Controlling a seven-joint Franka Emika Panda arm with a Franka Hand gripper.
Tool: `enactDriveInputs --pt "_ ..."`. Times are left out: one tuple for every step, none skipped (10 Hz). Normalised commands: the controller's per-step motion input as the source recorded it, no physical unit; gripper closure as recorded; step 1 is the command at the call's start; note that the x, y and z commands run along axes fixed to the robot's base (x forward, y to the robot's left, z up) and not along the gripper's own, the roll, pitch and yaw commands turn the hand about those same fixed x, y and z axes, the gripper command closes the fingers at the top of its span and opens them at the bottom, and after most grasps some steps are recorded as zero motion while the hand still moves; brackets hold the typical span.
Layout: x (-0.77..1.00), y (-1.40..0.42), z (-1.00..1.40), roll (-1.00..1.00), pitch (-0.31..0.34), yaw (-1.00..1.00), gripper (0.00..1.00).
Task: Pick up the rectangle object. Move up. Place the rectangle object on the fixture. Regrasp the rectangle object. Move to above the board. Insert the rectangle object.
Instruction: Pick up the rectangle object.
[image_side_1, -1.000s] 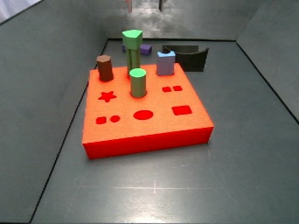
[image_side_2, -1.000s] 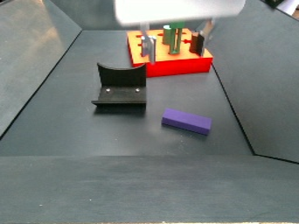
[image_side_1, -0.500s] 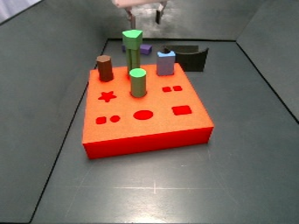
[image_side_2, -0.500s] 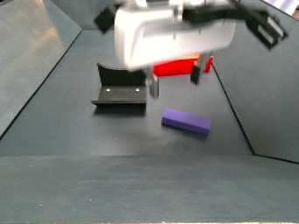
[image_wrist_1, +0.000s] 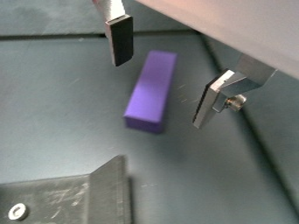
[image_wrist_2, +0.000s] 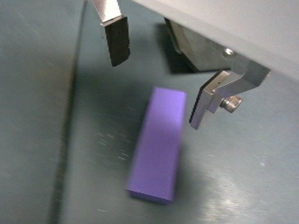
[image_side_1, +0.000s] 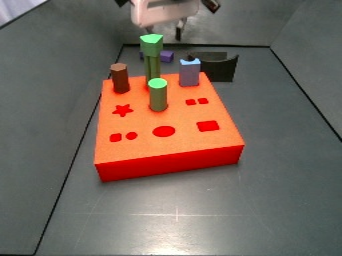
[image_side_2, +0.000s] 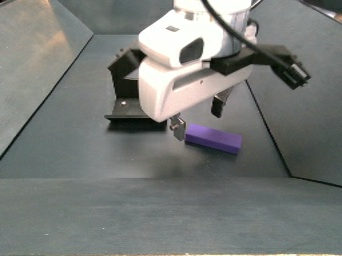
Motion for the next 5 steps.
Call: enactDriveInputs --pt "0.00 -0.13 -0.49 -0.18 -0.187 0.25 0.00" --pt "0.00 -0.03 -0.46 -0.09 -0.136 0.23 0.00" --pt "0.00 0.00 -0.39 -0.05 -0.096 0.19 0.00" --pt "0.00 0.01 -0.33 -0.02 -0.083 0.16 0.00" --pt "-0.02 0.04 -0.29 0.00 -0.076 0.14 0.00"
